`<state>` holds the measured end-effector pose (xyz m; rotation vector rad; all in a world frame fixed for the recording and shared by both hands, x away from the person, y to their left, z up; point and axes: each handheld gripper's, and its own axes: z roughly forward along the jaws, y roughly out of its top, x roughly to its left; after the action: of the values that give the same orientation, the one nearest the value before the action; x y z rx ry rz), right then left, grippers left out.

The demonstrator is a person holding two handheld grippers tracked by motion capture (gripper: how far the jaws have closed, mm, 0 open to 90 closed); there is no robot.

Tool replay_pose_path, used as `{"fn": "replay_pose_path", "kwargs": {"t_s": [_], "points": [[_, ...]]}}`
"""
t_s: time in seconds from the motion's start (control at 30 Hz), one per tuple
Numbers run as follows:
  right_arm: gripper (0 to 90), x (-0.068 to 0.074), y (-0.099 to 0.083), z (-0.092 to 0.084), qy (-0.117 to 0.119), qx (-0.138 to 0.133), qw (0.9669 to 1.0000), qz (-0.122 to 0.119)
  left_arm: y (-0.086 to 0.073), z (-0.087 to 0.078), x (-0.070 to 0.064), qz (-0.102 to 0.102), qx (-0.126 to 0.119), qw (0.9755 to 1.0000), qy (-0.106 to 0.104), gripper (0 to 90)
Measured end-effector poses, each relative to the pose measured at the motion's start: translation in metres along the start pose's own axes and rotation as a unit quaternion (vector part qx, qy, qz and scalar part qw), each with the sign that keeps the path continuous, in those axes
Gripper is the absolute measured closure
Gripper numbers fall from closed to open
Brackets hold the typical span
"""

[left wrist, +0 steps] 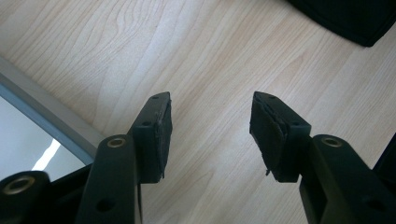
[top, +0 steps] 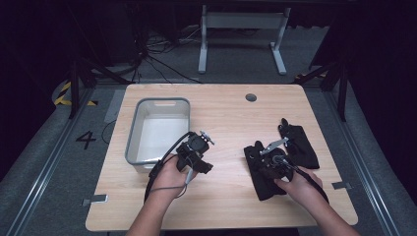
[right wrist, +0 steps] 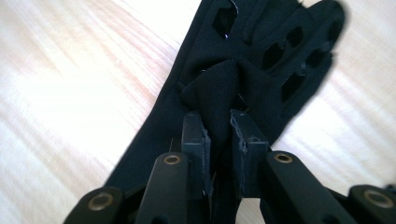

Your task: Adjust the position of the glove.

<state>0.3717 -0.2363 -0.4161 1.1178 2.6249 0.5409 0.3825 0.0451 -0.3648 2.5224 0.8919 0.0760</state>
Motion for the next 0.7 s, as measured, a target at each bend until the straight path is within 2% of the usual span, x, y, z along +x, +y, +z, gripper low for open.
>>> {"fn": "replay_pose_path", "kwargs": {"t_s": [0.1,0.17,0.23,0.4,0.43,0.57,0.6,0.67,0.7], "points": [[77.4,0.002,-0.002,-0.010,-0.003,-0.014,0.9990,-0.043,0.000,-0.001,0.000,-0.001,-0.001,1.0000,0.001,49.0],[77.1,0.006,-0.003,-0.015,0.000,-0.023,0.9978,-0.063,0.000,-0.002,0.000,-0.001,-0.002,1.0000,0.001,49.0],[77.0,0.009,-0.002,-0.018,0.020,-0.020,0.9961,-0.084,0.000,-0.001,0.000,-0.001,-0.002,1.0000,0.000,48.9],[76.9,0.019,0.001,-0.023,0.046,-0.032,0.9920,-0.113,0.000,0.000,0.000,-0.001,0.000,1.0000,-0.003,48.7],[76.8,0.020,0.001,-0.023,0.051,-0.034,0.9900,-0.127,0.000,0.000,0.000,-0.001,-0.001,1.0000,-0.003,48.7],[76.6,0.027,0.002,-0.027,0.076,-0.037,0.9845,-0.154,0.000,0.000,0.000,0.001,0.001,1.0000,-0.004,48.6],[76.6,0.029,0.002,-0.027,0.082,-0.039,0.9824,-0.163,0.000,0.000,0.000,0.001,0.001,1.0000,-0.003,48.6],[76.4,0.030,0.002,-0.026,0.090,-0.041,0.9754,-0.197,0.000,0.001,-0.001,0.002,0.002,1.0000,-0.005,48.5],[76.4,0.030,0.002,-0.026,0.090,-0.041,0.9754,-0.197,0.000,0.001,-0.001,0.002,0.002,1.0000,-0.005,48.5]]}}
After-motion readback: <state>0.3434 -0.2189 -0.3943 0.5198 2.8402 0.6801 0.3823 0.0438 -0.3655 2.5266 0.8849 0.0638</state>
